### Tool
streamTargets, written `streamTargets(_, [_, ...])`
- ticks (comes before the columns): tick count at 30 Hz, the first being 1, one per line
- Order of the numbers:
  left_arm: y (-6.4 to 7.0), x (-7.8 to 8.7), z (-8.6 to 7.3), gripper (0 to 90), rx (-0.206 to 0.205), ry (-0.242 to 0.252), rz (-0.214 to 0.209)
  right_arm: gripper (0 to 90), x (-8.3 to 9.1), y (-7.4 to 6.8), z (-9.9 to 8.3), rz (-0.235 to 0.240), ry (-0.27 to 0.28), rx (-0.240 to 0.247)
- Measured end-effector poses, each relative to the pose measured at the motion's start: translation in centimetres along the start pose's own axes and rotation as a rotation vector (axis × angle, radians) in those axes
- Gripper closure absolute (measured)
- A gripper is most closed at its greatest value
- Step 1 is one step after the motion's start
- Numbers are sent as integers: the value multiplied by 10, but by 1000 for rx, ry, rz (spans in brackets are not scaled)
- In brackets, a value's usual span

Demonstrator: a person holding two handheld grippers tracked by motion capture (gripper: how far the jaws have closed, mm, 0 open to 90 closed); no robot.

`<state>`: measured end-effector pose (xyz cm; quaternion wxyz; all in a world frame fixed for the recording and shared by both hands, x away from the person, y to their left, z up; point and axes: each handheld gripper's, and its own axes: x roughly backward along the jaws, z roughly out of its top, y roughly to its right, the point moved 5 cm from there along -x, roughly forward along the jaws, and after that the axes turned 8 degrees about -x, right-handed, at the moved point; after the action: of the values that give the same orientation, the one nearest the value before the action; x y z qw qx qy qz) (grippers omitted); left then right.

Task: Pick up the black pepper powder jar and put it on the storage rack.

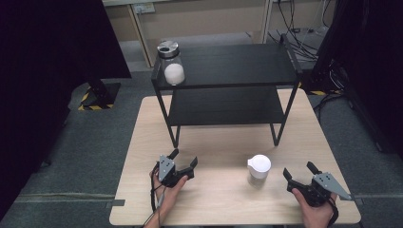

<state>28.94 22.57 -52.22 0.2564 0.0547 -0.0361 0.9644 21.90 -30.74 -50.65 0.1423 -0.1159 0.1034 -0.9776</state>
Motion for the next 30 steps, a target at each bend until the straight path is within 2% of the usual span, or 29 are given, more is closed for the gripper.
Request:
streamTargets(5, [0,0,-1,127,5,5,0,58,0,2,0,16,-5,8])
streamTargets(10, [0,0,0,127,5,4,-1,58,0,3,2,49,-22,37])
streamTargets(21, [0,0,0,126,5,1,-1,58,2,3,3,149,-45,72])
streamTargets(30, [-1,0,0,126,13,3,-2,70,1,0,7,239,-80,125])
